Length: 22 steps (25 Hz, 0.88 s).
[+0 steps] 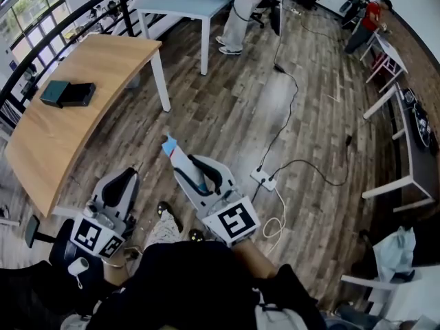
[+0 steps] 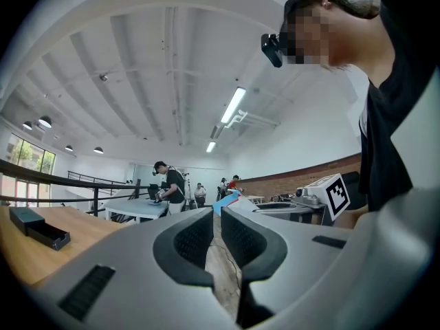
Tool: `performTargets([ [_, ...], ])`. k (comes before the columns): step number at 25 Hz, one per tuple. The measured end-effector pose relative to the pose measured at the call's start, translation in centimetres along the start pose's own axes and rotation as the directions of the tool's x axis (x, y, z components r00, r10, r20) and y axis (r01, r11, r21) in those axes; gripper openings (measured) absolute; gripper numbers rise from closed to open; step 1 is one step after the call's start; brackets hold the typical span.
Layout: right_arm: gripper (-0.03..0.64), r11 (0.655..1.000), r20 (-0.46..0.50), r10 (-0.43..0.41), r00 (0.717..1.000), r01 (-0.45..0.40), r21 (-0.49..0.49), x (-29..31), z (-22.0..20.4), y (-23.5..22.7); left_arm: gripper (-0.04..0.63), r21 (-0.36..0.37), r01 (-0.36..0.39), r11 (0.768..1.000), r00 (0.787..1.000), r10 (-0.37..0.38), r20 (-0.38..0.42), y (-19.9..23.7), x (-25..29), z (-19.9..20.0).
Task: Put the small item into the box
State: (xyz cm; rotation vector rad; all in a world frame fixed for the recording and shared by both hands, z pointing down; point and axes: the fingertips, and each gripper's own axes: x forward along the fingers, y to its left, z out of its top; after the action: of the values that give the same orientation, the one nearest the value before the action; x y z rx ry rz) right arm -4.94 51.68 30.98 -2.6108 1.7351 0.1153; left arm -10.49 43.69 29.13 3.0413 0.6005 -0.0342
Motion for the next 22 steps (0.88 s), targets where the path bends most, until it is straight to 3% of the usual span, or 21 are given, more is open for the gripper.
performTargets([
  [7,0.156,0.999,-0.007,0.037,0.999,-0.037,-0.011,5.3,-0.6,-0.7,0.023,-0.002,-0.049,0.999,0.999,0.049,0.006,5.2,0.2,-0.1],
  [22,0.156,0.988,-0.012,0.157,0.987,-0.157,-0.007,22.9,-1.2,-0.9,0.025,0.017,-0.181,0.983,0.984,0.181,0.007,21.9,-0.3,-0.1],
])
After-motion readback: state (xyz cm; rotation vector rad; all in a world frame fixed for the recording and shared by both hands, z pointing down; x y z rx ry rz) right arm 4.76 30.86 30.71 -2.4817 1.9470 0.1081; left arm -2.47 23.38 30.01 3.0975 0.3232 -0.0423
